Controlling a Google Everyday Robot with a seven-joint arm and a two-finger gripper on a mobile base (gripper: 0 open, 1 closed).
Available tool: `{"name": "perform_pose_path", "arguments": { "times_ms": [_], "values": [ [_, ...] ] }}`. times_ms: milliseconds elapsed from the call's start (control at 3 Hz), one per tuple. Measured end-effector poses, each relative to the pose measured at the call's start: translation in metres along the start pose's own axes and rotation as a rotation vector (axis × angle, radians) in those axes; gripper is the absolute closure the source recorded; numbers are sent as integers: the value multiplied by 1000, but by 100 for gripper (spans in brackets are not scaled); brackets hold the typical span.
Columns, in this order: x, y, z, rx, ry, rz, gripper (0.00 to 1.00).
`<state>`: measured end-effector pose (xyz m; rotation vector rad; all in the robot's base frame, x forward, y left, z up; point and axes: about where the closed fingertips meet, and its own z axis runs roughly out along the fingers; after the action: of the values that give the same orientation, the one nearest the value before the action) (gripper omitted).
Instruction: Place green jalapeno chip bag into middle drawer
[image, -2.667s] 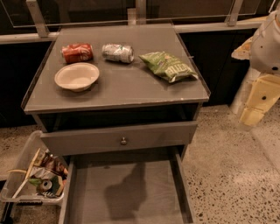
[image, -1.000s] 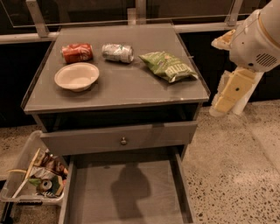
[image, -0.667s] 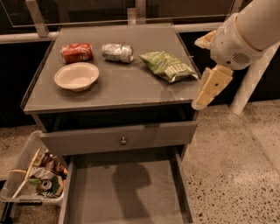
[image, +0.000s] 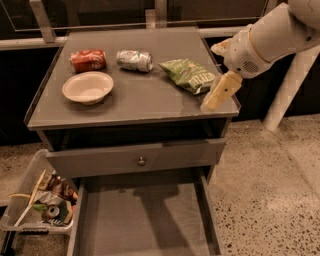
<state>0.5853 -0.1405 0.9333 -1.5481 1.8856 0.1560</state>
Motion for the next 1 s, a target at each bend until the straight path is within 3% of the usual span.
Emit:
{"name": "perform_pose_path", "arguments": {
  "times_ms": [1000],
  "values": [
    [17,-59,60,34,-151,118,0]
  ]
}}
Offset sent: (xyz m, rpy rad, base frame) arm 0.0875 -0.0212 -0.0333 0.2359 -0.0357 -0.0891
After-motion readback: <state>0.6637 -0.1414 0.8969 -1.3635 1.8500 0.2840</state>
